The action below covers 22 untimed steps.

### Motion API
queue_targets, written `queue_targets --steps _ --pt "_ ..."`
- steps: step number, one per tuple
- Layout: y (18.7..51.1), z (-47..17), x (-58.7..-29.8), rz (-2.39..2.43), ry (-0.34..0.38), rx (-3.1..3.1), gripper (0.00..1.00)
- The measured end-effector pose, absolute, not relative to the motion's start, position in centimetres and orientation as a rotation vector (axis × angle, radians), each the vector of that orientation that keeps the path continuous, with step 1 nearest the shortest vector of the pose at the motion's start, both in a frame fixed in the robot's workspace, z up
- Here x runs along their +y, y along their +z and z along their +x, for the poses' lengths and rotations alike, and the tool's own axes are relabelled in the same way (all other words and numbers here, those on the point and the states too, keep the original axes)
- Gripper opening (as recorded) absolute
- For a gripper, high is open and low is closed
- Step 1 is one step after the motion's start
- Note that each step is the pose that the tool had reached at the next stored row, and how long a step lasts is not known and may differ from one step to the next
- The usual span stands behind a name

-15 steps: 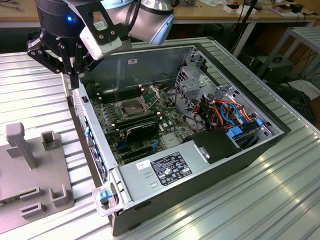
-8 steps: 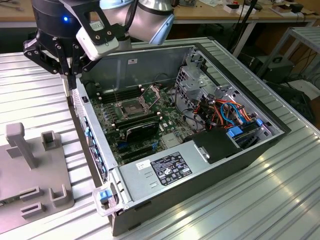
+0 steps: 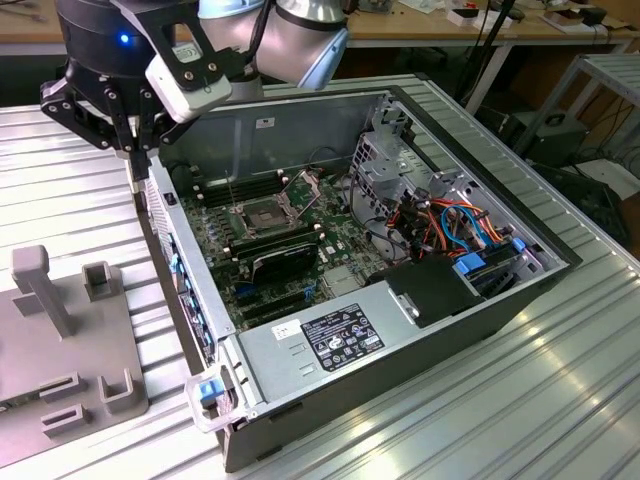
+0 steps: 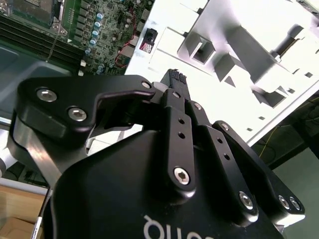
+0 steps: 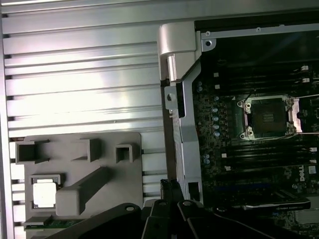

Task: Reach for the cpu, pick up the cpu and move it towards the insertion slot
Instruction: 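Reach for the cpu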

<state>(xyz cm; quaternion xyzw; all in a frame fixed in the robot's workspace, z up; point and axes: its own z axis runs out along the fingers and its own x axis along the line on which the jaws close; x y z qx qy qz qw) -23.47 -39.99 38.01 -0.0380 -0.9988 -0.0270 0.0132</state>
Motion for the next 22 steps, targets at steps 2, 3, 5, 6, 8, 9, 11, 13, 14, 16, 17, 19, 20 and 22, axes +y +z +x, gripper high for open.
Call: queue_targets --steps 2,3,5,6,8,9,11,13,14,16,17,19,20,22 --pt "38.0 -23.6 -40.0 -0.119 -0.084 -3.112 0.11" --pt "38.0 -23.7 -40.0 -0.119 -0.084 -3.112 0.11" --pt "38.0 -23.8 -40.0 -0.119 -0.084 -3.112 0.11" --pt "38.0 -23.9 -40.0 -0.119 -0.084 -3.112 0.11" --pt "38.0 -24.2 -40.0 -0.119 -0.084 -3.112 0.11" --pt "37.9 -24.2 -40.0 -0.119 -0.084 -3.112 0.11" --pt "37.9 -24.4 -40.0 -0.119 -0.084 -3.112 0.11" --pt "37.9 -24.5 -40.0 -0.119 -0.084 -3.112 0.11" --pt "37.9 -24.6 -40.0 -0.119 -0.084 -3.112 0.11" --pt "37.9 -24.8 -40.0 -0.119 -0.084 -3.112 0.11" --pt "37.9 -24.9 -40.0 -0.119 -0.084 -3.112 0.11" --pt "37.9 -24.9 -40.0 -0.118 -0.084 -3.112 0.11" --pt "37.9 -24.9 -40.0 -0.119 -0.084 -3.112 0.11" --pt "37.9 -24.9 -40.0 -0.119 -0.084 -3.112 0.11"
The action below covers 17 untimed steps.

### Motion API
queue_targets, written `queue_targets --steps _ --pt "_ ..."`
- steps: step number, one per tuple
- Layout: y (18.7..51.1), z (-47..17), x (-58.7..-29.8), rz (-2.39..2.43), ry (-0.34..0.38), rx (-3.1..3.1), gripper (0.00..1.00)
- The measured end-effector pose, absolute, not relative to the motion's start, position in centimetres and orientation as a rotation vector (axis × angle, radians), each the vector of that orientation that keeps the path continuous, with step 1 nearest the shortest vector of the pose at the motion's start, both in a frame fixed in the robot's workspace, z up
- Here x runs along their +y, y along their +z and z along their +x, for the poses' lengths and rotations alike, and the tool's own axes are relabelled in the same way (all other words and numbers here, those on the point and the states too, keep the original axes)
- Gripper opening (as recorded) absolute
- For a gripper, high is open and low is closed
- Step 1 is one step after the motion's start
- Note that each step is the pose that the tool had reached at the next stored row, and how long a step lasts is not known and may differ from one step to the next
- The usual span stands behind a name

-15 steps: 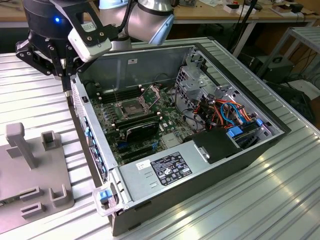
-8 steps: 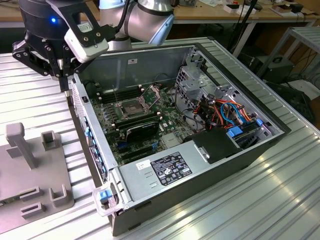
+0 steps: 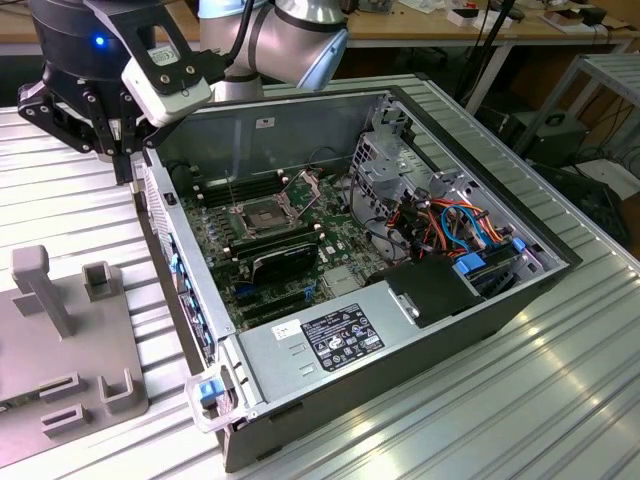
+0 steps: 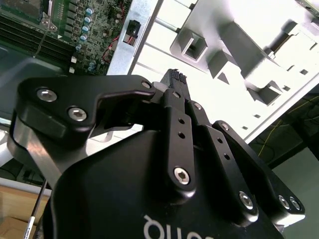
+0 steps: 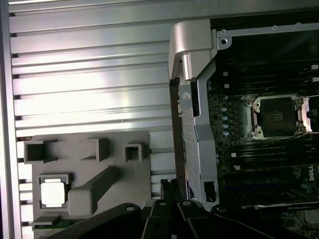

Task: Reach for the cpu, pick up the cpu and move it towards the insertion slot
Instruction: 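Reach for the cpu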

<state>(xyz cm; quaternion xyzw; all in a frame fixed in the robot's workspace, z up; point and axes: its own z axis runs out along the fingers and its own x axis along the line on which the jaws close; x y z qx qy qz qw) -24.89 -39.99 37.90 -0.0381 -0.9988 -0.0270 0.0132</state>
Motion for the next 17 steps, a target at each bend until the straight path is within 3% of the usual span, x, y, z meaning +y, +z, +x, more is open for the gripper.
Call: queue_targets --steps 17 --pt "37.9 -26.0 -40.0 -0.119 -0.084 -3.112 0.11"
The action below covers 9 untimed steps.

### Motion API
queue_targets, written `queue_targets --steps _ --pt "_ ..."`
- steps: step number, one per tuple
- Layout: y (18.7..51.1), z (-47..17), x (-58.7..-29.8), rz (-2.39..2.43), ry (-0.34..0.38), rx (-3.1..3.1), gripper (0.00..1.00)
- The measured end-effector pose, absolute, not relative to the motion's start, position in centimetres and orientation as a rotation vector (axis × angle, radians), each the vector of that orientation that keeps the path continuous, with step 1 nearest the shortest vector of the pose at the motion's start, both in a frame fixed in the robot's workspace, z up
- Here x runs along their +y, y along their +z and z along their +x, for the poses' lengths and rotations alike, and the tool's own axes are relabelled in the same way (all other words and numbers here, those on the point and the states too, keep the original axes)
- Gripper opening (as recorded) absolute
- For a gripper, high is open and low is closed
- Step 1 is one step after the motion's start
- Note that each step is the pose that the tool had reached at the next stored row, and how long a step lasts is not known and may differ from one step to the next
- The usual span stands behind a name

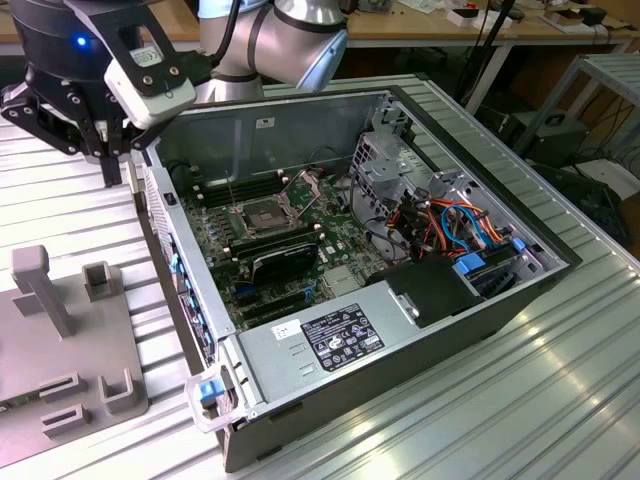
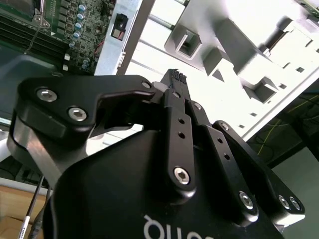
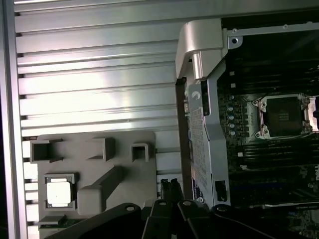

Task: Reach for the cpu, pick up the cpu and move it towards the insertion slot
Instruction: 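Reach for the cpu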

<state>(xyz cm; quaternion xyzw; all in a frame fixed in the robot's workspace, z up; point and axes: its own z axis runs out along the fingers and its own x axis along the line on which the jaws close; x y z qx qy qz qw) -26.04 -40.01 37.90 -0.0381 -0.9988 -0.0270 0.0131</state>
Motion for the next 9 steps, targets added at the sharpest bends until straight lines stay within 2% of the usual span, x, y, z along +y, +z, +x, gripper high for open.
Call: queue_targets --steps 9 --pt "37.90 -26.46 -40.03 -0.119 -0.084 -3.112 0.11"
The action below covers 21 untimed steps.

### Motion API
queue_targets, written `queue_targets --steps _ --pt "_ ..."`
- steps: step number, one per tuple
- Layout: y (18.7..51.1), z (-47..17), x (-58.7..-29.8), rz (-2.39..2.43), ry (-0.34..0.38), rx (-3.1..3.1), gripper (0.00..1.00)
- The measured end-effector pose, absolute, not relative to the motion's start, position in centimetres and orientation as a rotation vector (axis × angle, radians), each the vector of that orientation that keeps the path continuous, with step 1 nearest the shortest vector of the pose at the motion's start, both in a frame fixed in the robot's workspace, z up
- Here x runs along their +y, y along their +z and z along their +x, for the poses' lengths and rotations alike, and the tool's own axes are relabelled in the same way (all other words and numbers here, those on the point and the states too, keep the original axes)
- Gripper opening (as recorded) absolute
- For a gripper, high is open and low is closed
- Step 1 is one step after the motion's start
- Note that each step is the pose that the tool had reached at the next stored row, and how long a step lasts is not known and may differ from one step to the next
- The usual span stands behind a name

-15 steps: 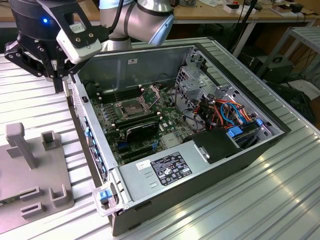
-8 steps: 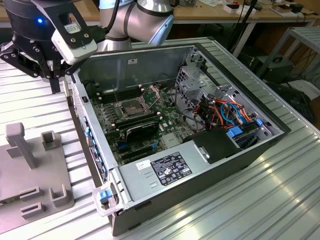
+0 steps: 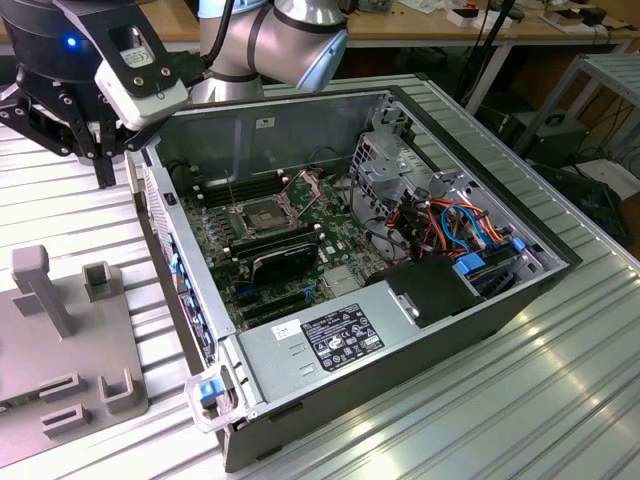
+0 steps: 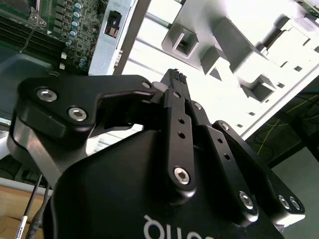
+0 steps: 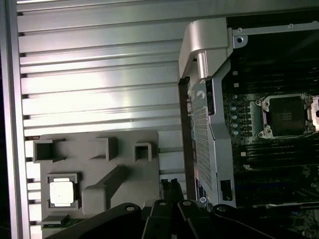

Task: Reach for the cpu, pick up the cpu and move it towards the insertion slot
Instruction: 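Reach for the cpu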

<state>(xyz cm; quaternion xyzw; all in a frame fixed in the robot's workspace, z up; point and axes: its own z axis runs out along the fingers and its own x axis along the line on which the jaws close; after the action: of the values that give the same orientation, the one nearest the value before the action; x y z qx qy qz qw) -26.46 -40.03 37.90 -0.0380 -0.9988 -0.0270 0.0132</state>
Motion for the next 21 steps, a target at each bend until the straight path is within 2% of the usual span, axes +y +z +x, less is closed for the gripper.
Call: queue_targets --steps 21 --pt "37.86 -27.35 -40.05 -0.118 -0.084 -3.112 0.11"
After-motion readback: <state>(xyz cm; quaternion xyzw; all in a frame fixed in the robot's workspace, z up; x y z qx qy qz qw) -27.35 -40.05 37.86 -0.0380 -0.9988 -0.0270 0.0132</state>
